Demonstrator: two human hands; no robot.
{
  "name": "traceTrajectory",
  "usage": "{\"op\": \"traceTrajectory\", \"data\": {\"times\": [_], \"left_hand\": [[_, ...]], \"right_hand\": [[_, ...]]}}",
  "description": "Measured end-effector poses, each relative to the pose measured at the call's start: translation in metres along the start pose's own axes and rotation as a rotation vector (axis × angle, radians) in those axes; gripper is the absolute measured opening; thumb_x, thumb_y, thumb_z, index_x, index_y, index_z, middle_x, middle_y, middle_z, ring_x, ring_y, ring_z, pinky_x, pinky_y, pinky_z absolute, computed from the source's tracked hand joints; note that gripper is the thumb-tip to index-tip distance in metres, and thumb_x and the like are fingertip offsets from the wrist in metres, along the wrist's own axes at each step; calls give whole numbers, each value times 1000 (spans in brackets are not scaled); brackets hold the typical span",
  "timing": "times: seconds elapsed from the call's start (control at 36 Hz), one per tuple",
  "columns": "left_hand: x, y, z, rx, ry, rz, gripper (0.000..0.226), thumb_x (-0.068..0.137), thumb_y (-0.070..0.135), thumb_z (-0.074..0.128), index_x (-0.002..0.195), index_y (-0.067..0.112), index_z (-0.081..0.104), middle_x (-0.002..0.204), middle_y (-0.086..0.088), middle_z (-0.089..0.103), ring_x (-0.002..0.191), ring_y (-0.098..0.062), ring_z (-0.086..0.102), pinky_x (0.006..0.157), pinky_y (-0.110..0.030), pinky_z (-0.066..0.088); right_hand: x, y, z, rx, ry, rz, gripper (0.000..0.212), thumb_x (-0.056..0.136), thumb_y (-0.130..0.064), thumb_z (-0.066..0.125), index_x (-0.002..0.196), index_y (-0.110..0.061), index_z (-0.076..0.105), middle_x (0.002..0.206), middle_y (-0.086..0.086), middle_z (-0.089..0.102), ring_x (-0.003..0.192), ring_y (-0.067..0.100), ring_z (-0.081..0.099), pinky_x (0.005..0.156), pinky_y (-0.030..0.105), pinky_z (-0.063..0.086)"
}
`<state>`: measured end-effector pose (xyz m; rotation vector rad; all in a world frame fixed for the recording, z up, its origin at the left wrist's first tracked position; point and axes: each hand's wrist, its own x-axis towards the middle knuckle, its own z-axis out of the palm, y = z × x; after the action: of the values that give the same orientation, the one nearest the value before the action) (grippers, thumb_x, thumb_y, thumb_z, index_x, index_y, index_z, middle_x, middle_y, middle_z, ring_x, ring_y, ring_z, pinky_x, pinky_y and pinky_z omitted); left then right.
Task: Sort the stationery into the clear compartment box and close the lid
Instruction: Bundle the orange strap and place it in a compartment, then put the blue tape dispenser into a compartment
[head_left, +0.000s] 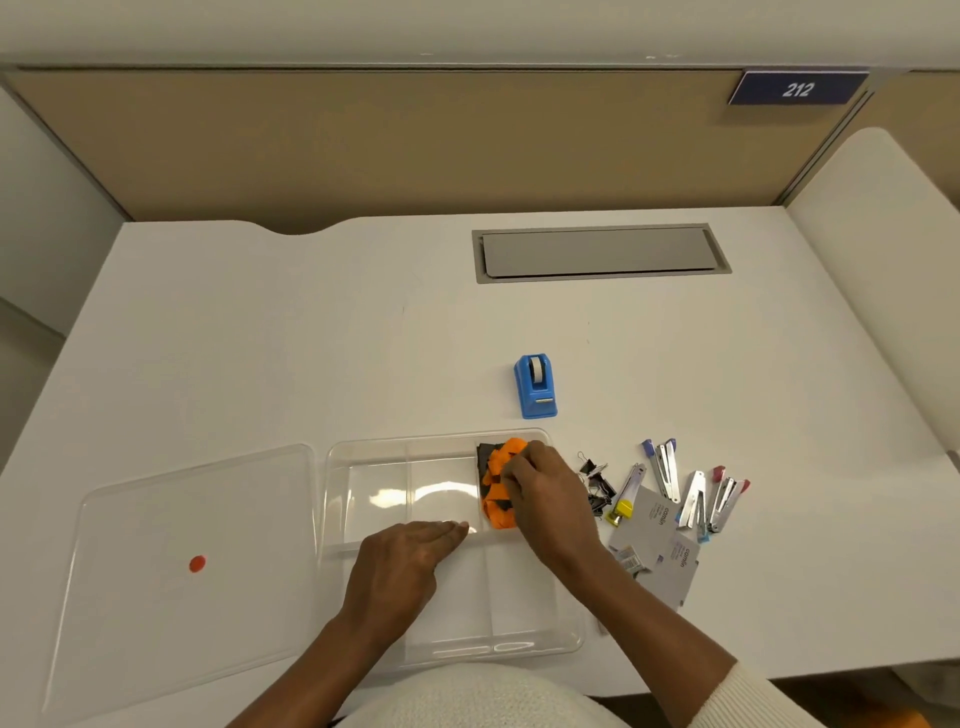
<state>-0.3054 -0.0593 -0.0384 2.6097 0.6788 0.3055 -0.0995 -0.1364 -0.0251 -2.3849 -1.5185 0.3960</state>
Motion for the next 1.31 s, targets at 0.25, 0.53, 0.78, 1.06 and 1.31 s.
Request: {"op": "traceTrajectory", "data": {"times": [0.25, 0.53, 0.78, 1.06, 1.31], "left_hand": [[1, -2, 0, -2, 1, 18, 69, 50, -17, 90, 107, 20, 84, 101, 2, 82, 83, -16, 81, 66, -30, 66], [-1, -4, 5, 25, -24, 3, 68, 51, -12, 95, 109, 21, 83, 102, 2, 82, 86, -17, 81, 69, -34, 67], [-8, -3, 5, 112, -19, 25, 66, 57, -7, 95, 117, 14, 79, 117, -7, 79, 105, -23, 77, 80, -37, 66], [-35, -13, -10, 157, 69, -205, 61, 99, 47, 45, 140, 5, 62, 150, -10, 58, 138, -25, 57, 105, -40, 55], [-61, -27, 16, 164, -99, -233, 83, 104, 64, 34, 165, 16, 5, 175, -1, -1, 161, -16, -2, 128, -30, -1]], "right_hand": [[6, 0, 2, -256, -221, -125, 32, 94, -16, 68, 125, -10, 61, 122, 10, 57, 112, 28, 57, 78, 40, 57], [20, 0, -24, -226, -261, -91, 25, 94, -18, 65, 120, -18, 66, 111, 8, 64, 98, 29, 64, 72, 36, 50], [69, 16, -78, 52, 115, 239, 17, 96, -28, 63, 109, -21, 72, 101, 1, 76, 89, 27, 71, 78, 39, 59], [125, 45, -39, -36, -25, 287, 90, 85, -55, 75, 155, -23, 29, 128, 17, 59, 101, 36, 67, 74, 40, 52], [123, 31, -37, -77, 24, 258, 68, 85, -35, 77, 142, -19, 41, 116, 15, 59, 86, 27, 56, 67, 33, 41]]}}
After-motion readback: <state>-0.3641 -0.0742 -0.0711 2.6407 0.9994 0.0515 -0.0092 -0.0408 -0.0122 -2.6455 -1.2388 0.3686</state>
